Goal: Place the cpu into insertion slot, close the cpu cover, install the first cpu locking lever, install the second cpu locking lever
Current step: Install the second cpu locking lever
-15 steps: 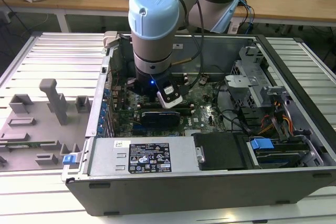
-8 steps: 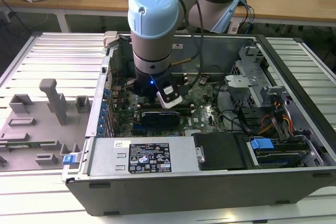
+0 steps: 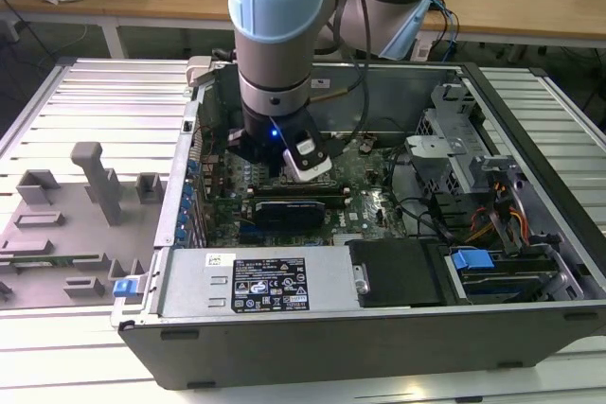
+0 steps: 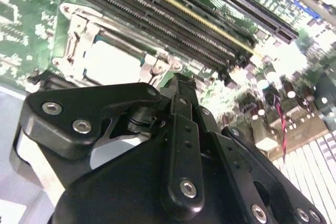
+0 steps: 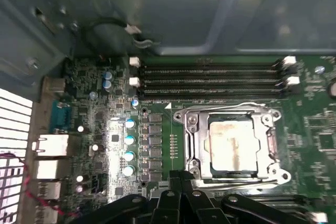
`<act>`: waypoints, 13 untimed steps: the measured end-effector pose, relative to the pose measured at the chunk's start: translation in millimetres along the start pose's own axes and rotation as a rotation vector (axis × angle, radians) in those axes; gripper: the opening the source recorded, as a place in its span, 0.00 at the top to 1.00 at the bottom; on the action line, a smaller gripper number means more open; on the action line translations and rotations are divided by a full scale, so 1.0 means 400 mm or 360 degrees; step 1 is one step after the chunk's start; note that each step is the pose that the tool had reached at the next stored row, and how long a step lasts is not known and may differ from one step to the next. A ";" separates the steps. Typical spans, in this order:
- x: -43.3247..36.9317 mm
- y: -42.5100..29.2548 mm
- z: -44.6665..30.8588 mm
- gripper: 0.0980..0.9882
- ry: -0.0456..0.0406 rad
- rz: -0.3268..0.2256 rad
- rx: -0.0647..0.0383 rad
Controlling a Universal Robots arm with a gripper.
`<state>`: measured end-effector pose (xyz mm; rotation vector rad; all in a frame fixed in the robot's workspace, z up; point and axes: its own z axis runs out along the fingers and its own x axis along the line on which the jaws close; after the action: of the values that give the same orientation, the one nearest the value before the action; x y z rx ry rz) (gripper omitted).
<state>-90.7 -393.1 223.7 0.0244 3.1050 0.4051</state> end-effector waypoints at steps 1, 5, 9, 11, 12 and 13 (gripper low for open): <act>0.000 0.002 -0.009 0.99 -0.0001 0.0000 0.0000; -0.020 0.004 -0.014 0.99 0.0002 0.0001 0.0000; -0.059 0.004 -0.014 0.99 0.0013 0.0003 0.0001; -0.090 0.003 -0.014 0.99 0.0024 0.0006 0.0001; -0.101 0.003 -0.014 0.99 0.0029 0.0008 0.0001; -0.117 0.004 -0.014 0.99 0.0039 0.0010 0.0002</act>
<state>-44.1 -393.9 229.7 0.0295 3.1298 0.4062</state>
